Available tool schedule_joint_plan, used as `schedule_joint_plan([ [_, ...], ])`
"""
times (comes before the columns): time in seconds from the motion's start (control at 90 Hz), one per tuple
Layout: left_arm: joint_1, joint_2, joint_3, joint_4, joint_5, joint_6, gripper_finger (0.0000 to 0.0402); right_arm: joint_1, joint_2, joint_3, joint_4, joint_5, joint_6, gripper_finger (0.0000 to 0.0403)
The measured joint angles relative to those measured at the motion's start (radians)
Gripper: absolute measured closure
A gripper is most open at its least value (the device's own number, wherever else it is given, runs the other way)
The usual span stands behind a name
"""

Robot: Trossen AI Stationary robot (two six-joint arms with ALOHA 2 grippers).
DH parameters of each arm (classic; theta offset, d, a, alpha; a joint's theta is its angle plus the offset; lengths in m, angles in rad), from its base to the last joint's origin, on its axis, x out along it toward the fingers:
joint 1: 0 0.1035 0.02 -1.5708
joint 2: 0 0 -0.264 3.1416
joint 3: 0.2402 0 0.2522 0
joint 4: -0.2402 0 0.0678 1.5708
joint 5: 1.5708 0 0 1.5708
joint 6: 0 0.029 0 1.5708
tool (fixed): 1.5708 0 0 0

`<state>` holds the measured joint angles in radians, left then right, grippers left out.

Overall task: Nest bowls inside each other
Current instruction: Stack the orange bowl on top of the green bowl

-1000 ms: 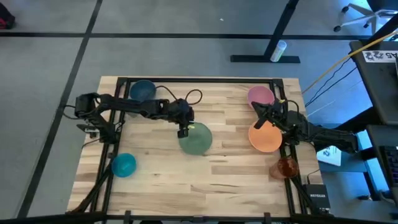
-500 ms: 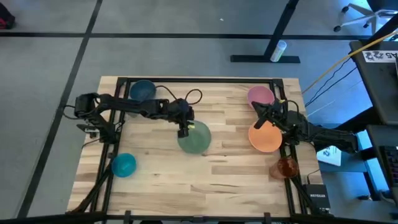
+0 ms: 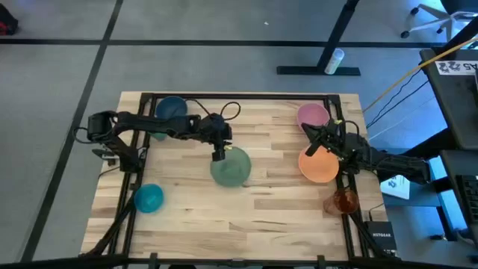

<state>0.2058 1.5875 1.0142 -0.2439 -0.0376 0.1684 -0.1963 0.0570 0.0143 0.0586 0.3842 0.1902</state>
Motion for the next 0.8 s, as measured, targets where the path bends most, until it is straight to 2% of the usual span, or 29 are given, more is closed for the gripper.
schedule_joint_plan([
  [0.178,0.000,0.000,0.000,-0.024,0.000,0.000,0.0372,0.000,0.000,0.000,-0.002,-0.053,0.000,0.0402],
  [0.344,-0.010,0.000,0.000,-0.072,0.000,-0.008,0.0395,0.000,0.000,0.000,-0.004,-0.055,0.000,0.0402],
  [0.544,-0.040,0.000,0.000,-0.090,0.000,-0.008,0.0401,0.000,0.000,0.004,-0.016,-0.091,0.008,0.0402],
  [0.622,-0.052,0.000,0.000,-0.086,0.000,-0.005,0.0401,0.000,0.000,0.038,-0.094,-0.119,0.044,0.0402],
  [0.8,-0.072,-0.034,0.000,-0.067,0.001,-0.005,0.0402,0.000,0.002,0.143,-0.409,-0.186,0.193,0.0402],
])
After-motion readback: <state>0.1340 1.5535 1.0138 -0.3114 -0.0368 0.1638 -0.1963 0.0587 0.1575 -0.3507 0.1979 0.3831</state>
